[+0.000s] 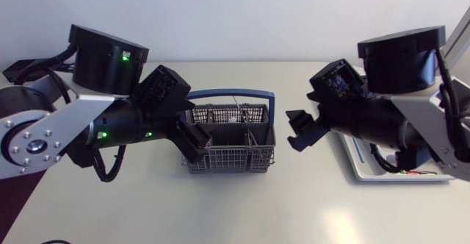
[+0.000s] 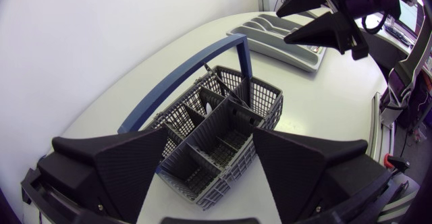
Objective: Sort the cutlery from the basket into the organizer compartments.
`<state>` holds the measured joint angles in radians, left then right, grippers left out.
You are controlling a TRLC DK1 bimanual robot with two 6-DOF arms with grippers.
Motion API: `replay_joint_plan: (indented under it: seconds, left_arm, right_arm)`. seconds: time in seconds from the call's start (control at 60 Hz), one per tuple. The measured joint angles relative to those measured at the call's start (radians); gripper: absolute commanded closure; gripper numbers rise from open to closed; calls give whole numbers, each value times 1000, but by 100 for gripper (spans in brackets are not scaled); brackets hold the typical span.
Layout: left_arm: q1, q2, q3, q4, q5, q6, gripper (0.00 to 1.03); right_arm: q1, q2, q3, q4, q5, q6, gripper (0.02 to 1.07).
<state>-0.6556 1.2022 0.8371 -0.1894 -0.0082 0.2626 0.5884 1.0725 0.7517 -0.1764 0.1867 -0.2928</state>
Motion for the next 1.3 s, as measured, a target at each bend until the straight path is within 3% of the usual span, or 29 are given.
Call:
replay_joint_plan:
  seconds: [0.317, 0.533, 0.867, 0.983, 1.167, 1.3]
  left_arm:
    - [6, -1, -3, 8, 7, 0, 16]
    - [24, -1, -13, 31, 32, 0, 16]
    - [75, 2, -26, 60, 87, 4, 16]
    - [84, 3, -33, 79, 94, 4, 16]
    - [84, 3, -38, 84, 101, 4, 16]
    - [84, 3, -40, 84, 101, 4, 16]
  right_arm:
    - [177, 145, -34, 130, 73, 24, 33]
    - [202, 261, -40, 298, 110, 24, 33]
    - [222, 424, -40, 443, 203, 25, 34]
    - [222, 456, -36, 472, 235, 26, 43]
    - [224, 500, -3, 490, 280, 29, 48]
    - [224, 525, 13, 499, 304, 29, 63]
